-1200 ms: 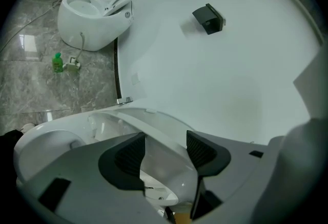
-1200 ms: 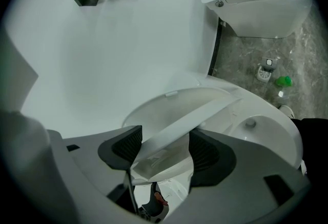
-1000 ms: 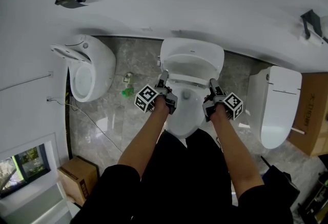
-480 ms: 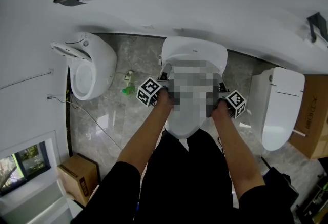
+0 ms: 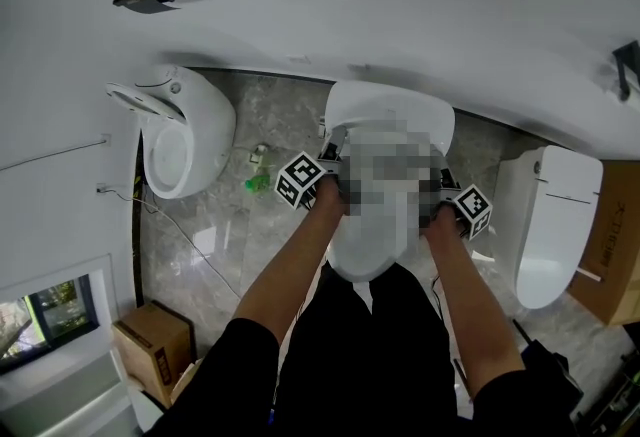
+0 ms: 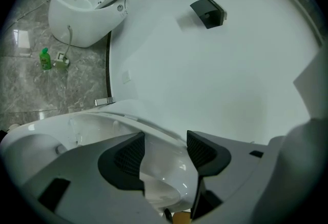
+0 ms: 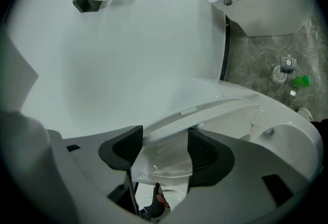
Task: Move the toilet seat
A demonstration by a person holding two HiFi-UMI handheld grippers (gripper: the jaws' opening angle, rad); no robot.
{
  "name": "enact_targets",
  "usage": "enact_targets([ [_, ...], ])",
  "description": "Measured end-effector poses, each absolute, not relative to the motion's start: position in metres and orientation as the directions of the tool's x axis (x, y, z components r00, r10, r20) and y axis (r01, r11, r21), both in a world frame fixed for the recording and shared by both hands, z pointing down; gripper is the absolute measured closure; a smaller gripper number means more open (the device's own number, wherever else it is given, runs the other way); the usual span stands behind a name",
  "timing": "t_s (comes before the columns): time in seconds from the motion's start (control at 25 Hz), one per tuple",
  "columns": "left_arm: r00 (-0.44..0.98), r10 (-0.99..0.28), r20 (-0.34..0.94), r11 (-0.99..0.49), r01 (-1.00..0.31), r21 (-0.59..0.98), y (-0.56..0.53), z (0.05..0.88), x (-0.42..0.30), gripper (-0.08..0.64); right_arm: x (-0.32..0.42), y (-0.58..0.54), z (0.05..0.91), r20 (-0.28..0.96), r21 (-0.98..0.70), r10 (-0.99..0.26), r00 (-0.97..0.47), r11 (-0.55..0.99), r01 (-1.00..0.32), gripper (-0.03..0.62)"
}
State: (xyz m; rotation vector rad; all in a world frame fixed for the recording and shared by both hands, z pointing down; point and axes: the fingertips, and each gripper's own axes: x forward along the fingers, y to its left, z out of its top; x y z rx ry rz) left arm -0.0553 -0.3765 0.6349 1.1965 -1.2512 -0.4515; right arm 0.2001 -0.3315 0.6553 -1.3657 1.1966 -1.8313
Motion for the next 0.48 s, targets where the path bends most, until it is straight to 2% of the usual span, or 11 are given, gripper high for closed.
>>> enact_targets([
  [0.48, 0.376, -0.811, 0.449, 0.344, -0.315, 0.885, -0.3856, 0.6379, -0.0551, 0.296, 0.1992, -0.3424, 0.6573, 0.438, -0.895, -0.826, -0.355, -0.437, -0.088, 0.307],
])
